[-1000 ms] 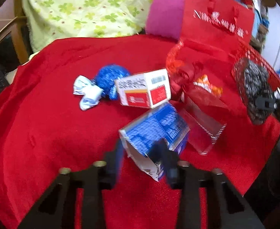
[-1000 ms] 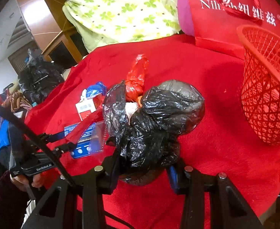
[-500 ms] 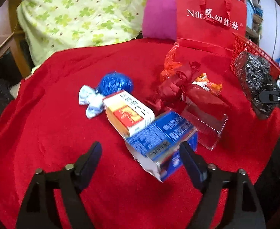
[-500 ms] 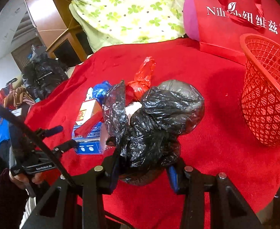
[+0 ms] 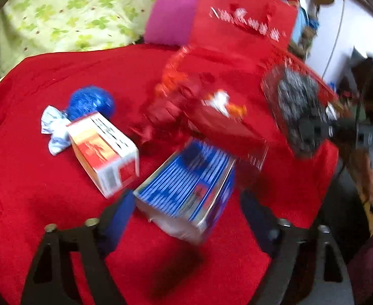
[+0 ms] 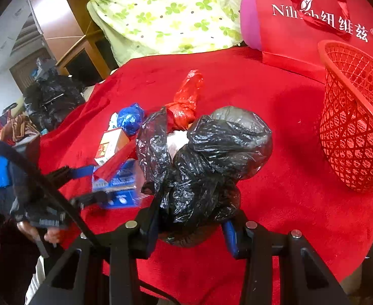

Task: Collect trash
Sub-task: 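Grasp the black plastic bag with the right tool while the left tool grasps the blue box, then lift and carry the bag and box toward the red mesh basket with both tools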

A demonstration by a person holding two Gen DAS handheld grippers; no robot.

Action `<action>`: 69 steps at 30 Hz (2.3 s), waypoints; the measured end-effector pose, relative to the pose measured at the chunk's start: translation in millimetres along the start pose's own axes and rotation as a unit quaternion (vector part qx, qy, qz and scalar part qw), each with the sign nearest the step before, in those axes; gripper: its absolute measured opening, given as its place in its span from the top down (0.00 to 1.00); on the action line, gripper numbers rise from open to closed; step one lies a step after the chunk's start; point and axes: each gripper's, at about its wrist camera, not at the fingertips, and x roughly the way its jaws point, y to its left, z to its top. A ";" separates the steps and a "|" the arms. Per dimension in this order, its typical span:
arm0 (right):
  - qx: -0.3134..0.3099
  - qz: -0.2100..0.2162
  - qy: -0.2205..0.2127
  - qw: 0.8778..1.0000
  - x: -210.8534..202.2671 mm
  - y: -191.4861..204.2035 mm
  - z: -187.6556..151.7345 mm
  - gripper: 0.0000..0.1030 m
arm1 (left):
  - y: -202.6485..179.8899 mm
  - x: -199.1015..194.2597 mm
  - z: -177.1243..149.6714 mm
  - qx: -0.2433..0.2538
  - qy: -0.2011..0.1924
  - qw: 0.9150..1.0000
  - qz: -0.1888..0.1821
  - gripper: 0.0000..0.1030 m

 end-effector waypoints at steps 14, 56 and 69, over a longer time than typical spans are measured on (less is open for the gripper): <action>0.000 0.001 -0.014 1.000 -7.7 -2.4 -7.2 0.57 | -34.7 11.1 0.3 0.039 0.009 0.995 0.087 0.27; 0.026 -0.012 -0.009 1.000 -5.8 -17.8 -10.0 0.55 | -49.3 24.5 4.3 0.052 0.048 0.997 -0.005 0.20; 0.011 -0.005 -0.046 0.999 -28.4 -15.6 -7.8 0.55 | -74.2 -16.5 4.4 0.028 -0.017 0.998 0.049 0.35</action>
